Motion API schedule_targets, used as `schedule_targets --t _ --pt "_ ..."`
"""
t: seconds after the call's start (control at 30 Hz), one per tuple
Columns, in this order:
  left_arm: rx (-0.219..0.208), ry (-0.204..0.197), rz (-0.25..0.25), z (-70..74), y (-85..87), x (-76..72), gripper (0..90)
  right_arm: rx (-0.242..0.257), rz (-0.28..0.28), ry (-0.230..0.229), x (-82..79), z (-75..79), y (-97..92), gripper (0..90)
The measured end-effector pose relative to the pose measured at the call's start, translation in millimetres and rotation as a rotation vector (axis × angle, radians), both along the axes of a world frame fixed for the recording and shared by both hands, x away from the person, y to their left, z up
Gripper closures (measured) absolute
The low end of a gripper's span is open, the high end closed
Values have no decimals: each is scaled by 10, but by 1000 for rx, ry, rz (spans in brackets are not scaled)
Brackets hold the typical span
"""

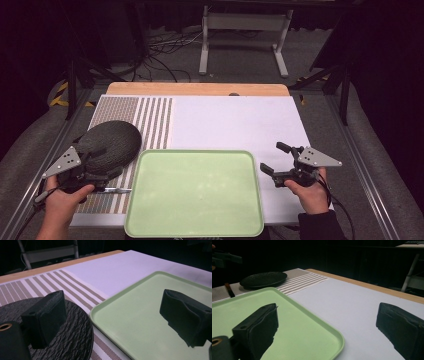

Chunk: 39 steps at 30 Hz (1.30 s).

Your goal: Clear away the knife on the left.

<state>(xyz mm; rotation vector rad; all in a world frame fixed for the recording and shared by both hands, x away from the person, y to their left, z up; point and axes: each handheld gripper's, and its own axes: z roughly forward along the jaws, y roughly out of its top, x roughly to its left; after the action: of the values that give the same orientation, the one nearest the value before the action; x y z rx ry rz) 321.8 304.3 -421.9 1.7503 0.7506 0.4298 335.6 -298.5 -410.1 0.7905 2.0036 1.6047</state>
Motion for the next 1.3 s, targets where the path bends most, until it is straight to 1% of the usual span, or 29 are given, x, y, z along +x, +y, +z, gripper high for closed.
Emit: schedule_targets --t 0.07,0.13,0.27,0.3,0.33,0.4,0.43,0.47,0.5,0.53,0.57,0.7,0.73,0.77,0.87,1.0,1.03,1.07,1.1,1.2,1.23,1.3 --pt "1 9 -3 10 3 1 82 1 0 1 -1 1 -1 54" --pt "13 12 -13 25 7 8 83 0 -2 0 -8 3 -7 54" --pt "68 29 -34 86 2 21 89 6 -4 -3 -23 14 -19 56" --pt "88 39 -51 117 -3 26 91 7 -2 -4 -22 15 -22 56" --pt "116 38 -59 143 0 31 93 10 -1 -2 -22 15 -21 57" --pt "158 46 -69 190 3 38 98 7 -1 0 -23 14 -15 57" --pt "189 60 -83 224 7 44 98 6 1 1 -22 13 -13 57" --pt "189 60 -83 224 7 44 98 4 2 2 -21 11 -11 57" --pt "220 76 -96 253 10 47 98 4 2 2 -21 11 -11 57" --pt "275 91 -109 291 21 51 98 4 5 3 -20 10 -11 58" --pt "303 96 -117 310 28 55 100 6 7 4 -19 10 -13 58" --pt "380 129 -138 366 49 71 102 2 8 11 -8 5 -20 58" --pt "380 129 -138 366 49 71 104 2 8 11 -8 5 -20 58" --pt "401 137 -145 379 56 82 104 2 9 14 -7 3 -18 58" --pt "437 159 -160 406 66 101 108 -3 13 14 -5 1 -9 59" --pt "513 191 -191 453 78 131 123 -11 20 11 -2 -2 5 60" --pt "513 191 -191 453 78 131 125 -9 23 12 0 -4 8 60" --pt "552 208 -206 474 79 146 126 -9 20 13 0 -4 12 60" --pt "552 208 -206 474 79 146 126 -9 20 13 0 -4 12 60" --pt "604 230 -222 491 78 163 126 -12 24 15 -3 -6 18 60" --pt "613 235 -226 491 76 165 126 -13 26 15 -5 -7 19 60" --pt "650 254 -244 489 74 171 126 -14 28 13 -10 -6 17 60"
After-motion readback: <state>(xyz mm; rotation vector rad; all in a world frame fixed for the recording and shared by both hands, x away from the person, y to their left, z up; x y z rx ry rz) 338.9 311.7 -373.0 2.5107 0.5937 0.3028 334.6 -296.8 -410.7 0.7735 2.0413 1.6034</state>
